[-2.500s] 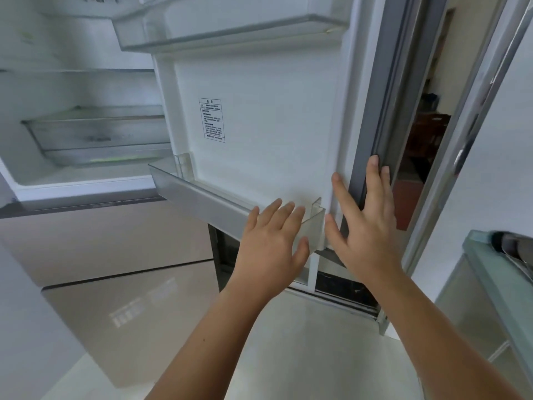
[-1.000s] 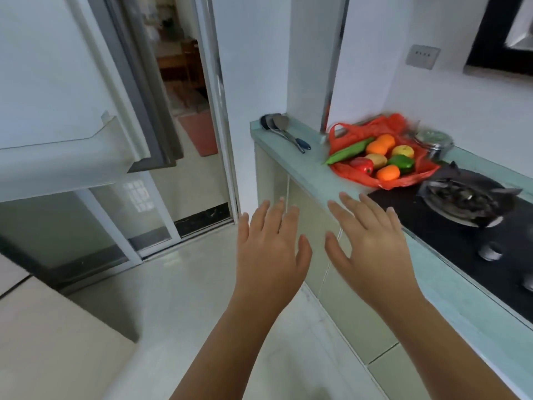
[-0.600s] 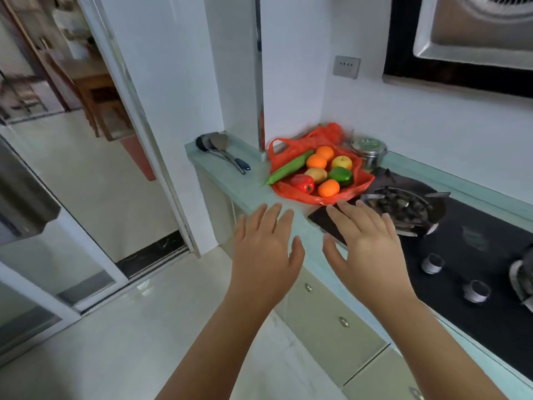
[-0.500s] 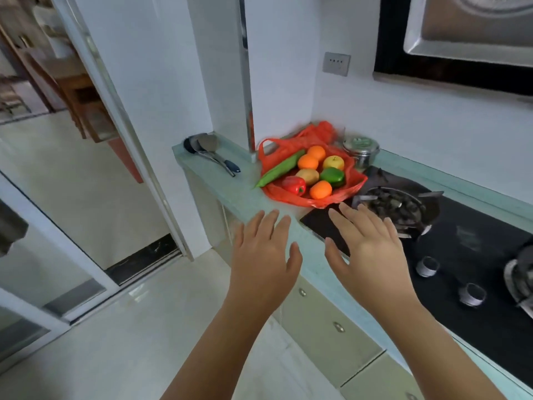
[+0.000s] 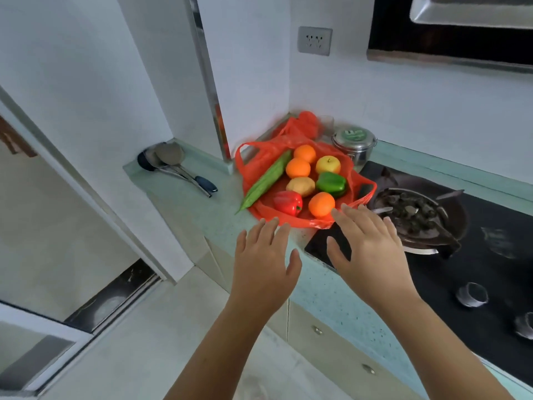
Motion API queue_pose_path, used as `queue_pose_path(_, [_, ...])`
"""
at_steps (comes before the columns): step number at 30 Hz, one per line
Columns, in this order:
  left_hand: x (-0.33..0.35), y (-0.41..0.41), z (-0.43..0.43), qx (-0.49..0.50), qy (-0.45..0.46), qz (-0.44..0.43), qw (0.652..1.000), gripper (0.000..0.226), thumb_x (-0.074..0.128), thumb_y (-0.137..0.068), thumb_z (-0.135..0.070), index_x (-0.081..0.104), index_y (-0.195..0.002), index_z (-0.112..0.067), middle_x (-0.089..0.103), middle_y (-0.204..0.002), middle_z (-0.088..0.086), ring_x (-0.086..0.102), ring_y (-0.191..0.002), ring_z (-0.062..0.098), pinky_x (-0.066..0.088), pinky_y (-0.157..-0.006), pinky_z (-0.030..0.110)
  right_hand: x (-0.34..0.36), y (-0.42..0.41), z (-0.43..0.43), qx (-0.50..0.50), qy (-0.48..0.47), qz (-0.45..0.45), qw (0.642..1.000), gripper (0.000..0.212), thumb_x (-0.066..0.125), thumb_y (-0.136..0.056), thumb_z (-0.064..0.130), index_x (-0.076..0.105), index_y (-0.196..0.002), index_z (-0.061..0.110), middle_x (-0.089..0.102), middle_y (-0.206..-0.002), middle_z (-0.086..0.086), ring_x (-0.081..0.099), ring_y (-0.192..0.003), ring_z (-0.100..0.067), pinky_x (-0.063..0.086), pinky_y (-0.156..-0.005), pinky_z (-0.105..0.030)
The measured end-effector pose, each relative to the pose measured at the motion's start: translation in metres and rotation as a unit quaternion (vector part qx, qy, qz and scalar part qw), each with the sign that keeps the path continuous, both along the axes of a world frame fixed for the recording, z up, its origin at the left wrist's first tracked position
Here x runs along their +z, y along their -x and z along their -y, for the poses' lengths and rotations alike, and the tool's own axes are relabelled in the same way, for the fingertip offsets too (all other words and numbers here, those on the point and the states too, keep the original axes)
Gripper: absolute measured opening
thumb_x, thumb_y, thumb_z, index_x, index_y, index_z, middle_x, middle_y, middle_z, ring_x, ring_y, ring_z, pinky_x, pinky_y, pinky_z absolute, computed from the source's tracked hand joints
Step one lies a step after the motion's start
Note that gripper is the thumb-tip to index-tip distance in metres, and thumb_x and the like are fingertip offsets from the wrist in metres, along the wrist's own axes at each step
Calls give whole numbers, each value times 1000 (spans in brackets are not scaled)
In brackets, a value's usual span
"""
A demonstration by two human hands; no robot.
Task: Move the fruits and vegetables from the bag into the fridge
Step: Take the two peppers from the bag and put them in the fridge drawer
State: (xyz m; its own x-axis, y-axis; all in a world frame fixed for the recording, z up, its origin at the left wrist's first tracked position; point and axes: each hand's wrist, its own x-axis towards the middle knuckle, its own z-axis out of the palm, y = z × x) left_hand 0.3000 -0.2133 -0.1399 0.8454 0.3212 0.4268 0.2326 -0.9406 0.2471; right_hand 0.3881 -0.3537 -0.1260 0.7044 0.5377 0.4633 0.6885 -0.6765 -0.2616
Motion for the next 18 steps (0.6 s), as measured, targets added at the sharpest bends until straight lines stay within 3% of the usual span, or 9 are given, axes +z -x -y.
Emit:
queue_pose_path(5, [-9,-43,-58,-56,11,6,998,48,42,-80,-34,62,-114,-7,63,-118,14,58,-110,32,46,-90,54,-8,-30,-54,-19,-2,1,1000,42,55,-78,27,62,-114,7,64,-116,-13,55,-114,-35,39,-91,-59])
queue_pose_path(13, [-37,-119,-96,-155,67,31,985,45,47,-82,-31,59,-119,-7,59,-124,13,53,-116,29,45,-90,55,-32,-90,-74,-49,44,-29,997,40,63,-76,24,62,-112,6,65,-112,-14,57,-109,-37,42,-88,-59])
queue_pose_path(18, [-60,-163,-108,-184,86,21,979,44,50,-82,-28,56,-121,-6,57,-125,12,49,-118,25,44,-95,48,-51,-140,-88,-42,66,-76,994,45,59,-76,30,61,-115,7,65,-114,-13,57,-111,-35,41,-90,-60])
